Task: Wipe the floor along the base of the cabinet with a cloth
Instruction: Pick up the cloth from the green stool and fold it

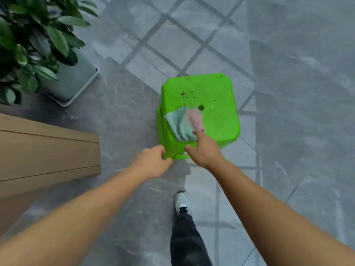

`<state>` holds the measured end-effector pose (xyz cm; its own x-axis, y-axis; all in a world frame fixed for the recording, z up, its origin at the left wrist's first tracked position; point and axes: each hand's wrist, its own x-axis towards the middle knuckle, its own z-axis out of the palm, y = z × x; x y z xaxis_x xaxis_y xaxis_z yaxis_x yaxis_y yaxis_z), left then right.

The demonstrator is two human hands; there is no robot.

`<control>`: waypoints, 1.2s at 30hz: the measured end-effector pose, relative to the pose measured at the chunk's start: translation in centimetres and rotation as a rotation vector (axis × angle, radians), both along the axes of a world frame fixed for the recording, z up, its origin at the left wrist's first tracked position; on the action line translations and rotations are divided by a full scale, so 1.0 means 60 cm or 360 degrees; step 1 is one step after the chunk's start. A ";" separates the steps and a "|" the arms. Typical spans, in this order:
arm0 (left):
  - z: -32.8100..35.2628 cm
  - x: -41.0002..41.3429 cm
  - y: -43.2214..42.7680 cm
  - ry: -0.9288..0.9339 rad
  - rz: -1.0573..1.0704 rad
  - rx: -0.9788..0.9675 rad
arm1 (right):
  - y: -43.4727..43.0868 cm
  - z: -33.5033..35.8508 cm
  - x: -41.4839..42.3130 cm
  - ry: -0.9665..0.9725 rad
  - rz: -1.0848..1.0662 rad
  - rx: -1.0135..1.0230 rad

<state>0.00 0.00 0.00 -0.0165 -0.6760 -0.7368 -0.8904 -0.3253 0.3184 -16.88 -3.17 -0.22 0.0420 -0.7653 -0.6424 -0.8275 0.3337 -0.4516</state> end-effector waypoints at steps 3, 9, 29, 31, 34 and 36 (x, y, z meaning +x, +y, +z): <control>-0.102 -0.035 -0.065 0.0172 0.0461 -0.0396 | -0.054 -0.096 0.000 -0.0055 -0.0365 -0.0315; -0.203 -0.088 -0.109 0.0358 0.0954 -0.0820 | -0.049 -0.191 0.035 0.0116 -0.0363 -0.0703; -0.652 0.344 0.356 0.1088 0.2493 0.0410 | 0.281 -0.635 0.423 -0.0472 0.0106 0.0167; -0.717 0.392 0.366 0.1048 0.2489 0.0268 | 0.291 -0.703 0.472 -0.0530 0.0309 0.0064; -0.799 0.447 0.366 0.0939 0.2402 0.0106 | 0.312 -0.791 0.532 -0.0604 0.0871 0.0096; -0.843 0.475 0.354 0.0915 0.2289 0.0021 | 0.308 -0.843 0.557 -0.0620 0.1150 0.0057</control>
